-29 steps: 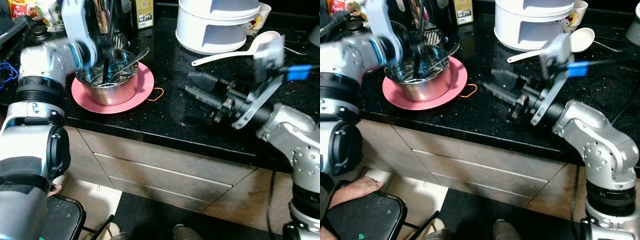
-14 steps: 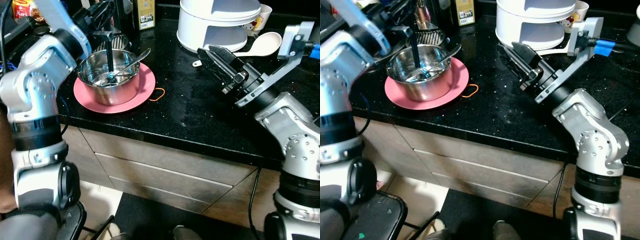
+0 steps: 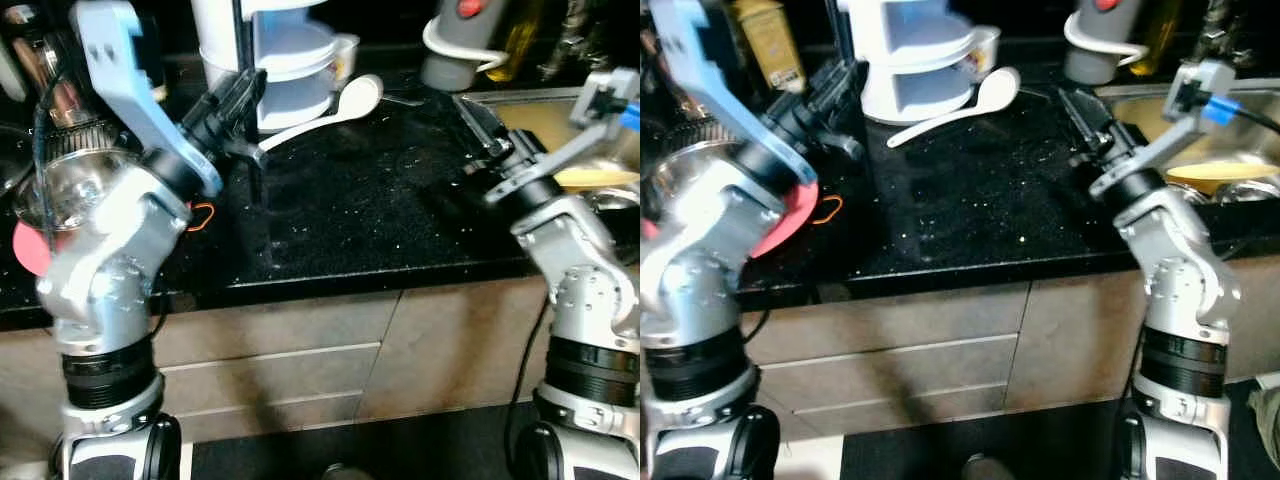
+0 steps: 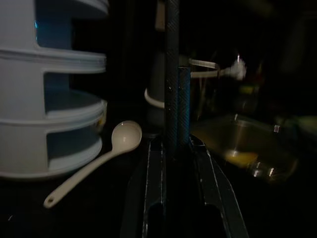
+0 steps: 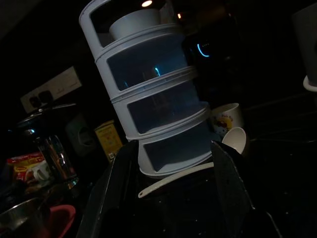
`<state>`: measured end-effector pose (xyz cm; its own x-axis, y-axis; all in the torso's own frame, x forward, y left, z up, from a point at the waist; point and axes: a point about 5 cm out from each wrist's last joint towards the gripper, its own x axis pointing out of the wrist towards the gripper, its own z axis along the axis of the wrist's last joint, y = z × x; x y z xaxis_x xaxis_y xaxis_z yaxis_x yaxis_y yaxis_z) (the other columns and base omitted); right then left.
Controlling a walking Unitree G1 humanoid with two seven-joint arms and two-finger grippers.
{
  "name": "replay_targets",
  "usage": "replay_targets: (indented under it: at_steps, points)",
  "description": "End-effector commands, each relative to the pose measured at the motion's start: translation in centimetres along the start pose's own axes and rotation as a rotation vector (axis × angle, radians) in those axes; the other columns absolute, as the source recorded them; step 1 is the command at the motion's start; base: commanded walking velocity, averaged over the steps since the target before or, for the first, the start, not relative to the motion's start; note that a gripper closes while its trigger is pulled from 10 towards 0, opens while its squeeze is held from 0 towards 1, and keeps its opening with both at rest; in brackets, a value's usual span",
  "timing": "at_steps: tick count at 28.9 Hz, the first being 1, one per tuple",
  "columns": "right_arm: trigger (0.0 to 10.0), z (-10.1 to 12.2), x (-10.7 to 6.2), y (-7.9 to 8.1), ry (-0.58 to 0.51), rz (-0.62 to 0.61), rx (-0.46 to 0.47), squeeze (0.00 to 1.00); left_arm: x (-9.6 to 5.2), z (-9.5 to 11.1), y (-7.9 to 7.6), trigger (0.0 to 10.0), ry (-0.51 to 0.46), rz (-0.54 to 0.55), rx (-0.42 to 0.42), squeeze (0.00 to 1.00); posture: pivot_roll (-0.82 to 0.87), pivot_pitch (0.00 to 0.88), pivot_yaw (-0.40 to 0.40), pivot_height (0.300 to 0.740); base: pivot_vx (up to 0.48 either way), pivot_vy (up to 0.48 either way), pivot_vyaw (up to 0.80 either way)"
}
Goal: Kitchen organization
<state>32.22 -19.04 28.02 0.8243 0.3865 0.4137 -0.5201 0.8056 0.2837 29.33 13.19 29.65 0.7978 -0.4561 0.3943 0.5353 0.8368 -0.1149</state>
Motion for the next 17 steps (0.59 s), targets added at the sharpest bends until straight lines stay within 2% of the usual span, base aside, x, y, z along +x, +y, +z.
replay_targets:
  at_steps: [1, 2, 5, 9, 17]
  points:
    - [10.0, -1.1, 0.1, 0.2, 0.034, -0.010, -0.005, 0.00, -0.2, 0.2, 0.2, 10.0, -0.023, 0.036, 0.034, 0.00, 0.02, 0.007, 0.019, 0.732, 0.000, 0.000, 0.00]
    - [10.0, -1.8, 0.0, 0.2, 0.044, -0.022, -0.002, 0.00, -0.6, -0.4, 0.5, 10.0, -0.006, 0.076, 0.040, 0.00, 0.02, 0.005, 0.021, 0.732, 0.000, 0.000, 0.00]
    - [10.0, -2.3, -0.1, 0.3, 0.049, -0.027, -0.001, 0.00, -0.8, -0.9, 0.7, 10.0, 0.008, 0.100, 0.056, 0.00, 0.02, 0.004, 0.022, 0.732, 0.000, 0.000, 0.00]
    - [10.0, -3.4, 0.0, 0.3, 0.072, -0.055, -0.025, 0.00, -1.6, -2.0, 0.9, 10.0, 0.044, 0.142, 0.057, 0.00, 0.03, 0.000, 0.014, 0.732, 0.000, -0.415, 0.00]
    - [10.0, -4.2, 0.4, 0.5, 0.075, -0.060, -0.024, 0.00, -1.7, -1.9, 0.7, 10.0, 0.026, 0.158, 0.057, 0.00, 0.04, 0.000, 0.002, 0.732, 0.000, -0.437, 0.00]
